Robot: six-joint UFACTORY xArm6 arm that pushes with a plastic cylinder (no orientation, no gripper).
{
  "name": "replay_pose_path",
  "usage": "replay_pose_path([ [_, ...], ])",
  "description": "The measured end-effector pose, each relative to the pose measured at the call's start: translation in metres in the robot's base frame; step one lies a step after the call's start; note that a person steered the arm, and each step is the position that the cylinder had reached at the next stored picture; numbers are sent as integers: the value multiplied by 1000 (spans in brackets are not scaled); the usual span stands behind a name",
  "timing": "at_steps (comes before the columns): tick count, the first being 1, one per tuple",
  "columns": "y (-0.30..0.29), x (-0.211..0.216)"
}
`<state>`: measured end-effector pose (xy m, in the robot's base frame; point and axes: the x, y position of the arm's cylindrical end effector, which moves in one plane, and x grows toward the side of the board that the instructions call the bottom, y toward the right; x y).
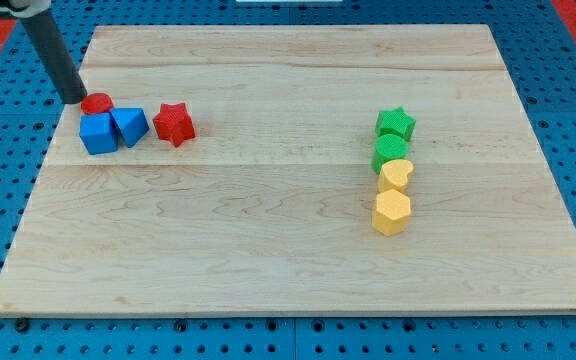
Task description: Move blue triangle near to red star
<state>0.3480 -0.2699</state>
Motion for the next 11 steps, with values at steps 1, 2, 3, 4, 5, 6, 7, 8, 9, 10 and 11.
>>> replay_pose_path([
  [1,27,20],
  [2,39,47],
  [3,62,71],
  [4,81,77],
  [5,62,77],
  [6,100,43],
  [7,105,42],
  [8,95,42],
  [9,122,11],
  [10,122,7],
  [11,124,-4],
])
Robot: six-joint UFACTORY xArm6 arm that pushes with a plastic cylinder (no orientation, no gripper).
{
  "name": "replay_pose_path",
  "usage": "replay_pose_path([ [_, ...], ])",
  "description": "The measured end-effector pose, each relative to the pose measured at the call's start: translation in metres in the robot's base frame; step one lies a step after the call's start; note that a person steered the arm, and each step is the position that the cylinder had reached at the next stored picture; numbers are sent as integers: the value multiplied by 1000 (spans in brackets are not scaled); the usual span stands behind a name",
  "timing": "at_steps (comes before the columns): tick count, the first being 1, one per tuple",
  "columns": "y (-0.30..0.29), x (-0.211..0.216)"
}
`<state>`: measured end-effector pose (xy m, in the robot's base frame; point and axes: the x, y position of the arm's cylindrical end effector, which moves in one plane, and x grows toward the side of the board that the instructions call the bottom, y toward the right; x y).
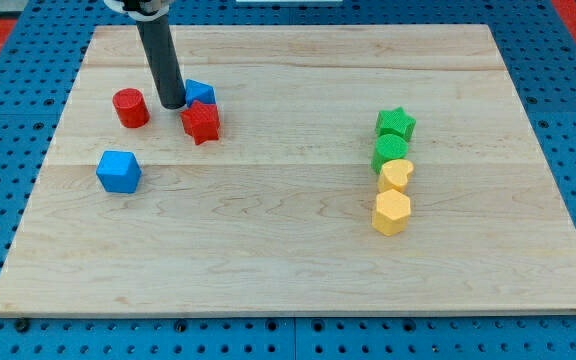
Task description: Move blue triangle near to red star
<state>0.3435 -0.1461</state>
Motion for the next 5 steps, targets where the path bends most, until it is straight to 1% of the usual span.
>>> replay_pose_path([
  [1,0,-28],
  [2,0,-30],
  [4,26,-19],
  [5,1,2],
])
